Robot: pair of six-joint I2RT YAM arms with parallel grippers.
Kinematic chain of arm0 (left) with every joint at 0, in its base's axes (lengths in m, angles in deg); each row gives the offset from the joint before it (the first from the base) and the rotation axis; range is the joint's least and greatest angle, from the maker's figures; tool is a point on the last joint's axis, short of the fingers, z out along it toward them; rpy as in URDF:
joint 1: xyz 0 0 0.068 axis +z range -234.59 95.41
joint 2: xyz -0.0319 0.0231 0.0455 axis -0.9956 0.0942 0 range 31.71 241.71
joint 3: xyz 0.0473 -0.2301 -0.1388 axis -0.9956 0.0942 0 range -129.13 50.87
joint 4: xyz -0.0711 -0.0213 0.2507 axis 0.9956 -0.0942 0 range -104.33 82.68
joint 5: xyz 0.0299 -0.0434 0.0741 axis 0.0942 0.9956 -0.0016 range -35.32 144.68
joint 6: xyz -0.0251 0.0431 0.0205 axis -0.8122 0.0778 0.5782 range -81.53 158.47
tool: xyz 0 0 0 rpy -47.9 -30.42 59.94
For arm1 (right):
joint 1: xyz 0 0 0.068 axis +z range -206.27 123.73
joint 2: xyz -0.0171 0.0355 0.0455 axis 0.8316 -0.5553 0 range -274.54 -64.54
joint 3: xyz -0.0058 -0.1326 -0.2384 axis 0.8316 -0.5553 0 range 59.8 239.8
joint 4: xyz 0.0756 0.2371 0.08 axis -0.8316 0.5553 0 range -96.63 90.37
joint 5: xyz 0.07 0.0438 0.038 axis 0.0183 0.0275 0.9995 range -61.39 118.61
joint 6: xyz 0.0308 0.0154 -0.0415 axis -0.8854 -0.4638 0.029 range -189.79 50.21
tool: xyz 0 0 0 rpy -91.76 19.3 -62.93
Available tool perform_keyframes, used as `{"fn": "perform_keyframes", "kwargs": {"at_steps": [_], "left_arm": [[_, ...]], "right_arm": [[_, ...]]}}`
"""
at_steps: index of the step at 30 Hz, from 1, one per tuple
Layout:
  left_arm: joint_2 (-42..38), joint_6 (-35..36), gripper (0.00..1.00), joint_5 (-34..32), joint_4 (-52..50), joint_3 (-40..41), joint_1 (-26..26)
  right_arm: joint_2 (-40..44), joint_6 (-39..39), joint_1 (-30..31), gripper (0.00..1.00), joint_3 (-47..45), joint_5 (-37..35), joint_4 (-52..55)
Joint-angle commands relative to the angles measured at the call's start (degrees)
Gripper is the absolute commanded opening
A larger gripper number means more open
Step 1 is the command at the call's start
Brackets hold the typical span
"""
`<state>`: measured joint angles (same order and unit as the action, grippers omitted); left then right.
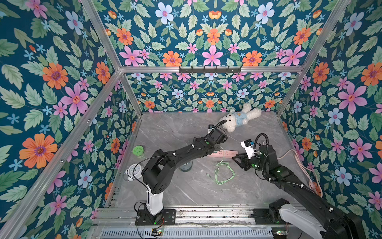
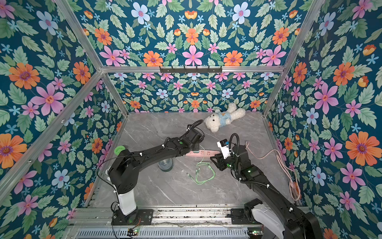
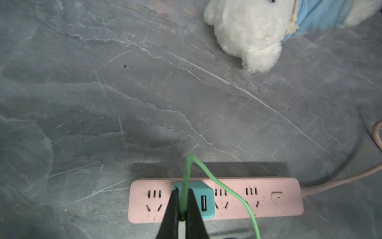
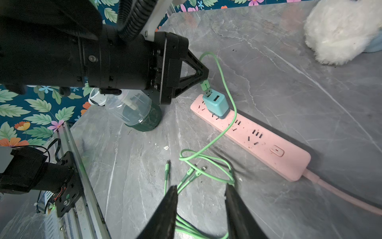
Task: Charge the cordless meat grinders
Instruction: Insert the charging cable into the plug.
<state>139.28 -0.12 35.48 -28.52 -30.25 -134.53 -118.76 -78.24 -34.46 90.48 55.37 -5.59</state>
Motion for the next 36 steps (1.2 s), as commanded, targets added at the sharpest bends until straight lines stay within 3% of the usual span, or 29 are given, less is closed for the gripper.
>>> {"fn": "perform_keyframes", "kwargs": {"at_steps": [1,9,16,30,36], "left_arm": [[0.87,-6.95,0.0,-2.74,-8.65,-0.72,-0.12],[1.95,-11.17,0.0,-3.23,-9.88,-1.43,-1.56],[4.69,-10.48,0.0,-8.35,-12.28,-1.96,-4.05],[7.78,-8.64,0.0,-0.79,-10.19,2.04,-4.91],[4.52,-4.63,0.0,-2.85,-8.81,1.32,-4.76]], "right_arm": [[0.59,1.06,0.04,0.41,0.11,-0.4,-0.94],[1.39,0.98,0.07,0.41,-0.44,-0.13,-1.41],[1.48,0.89,0.08,0.41,-0.53,0.38,-2.14],[2.6,0.84,0.08,0.4,-1.32,0.39,-3.16],[2.36,0.97,0.08,0.41,-0.75,1.18,-2.16]]}}
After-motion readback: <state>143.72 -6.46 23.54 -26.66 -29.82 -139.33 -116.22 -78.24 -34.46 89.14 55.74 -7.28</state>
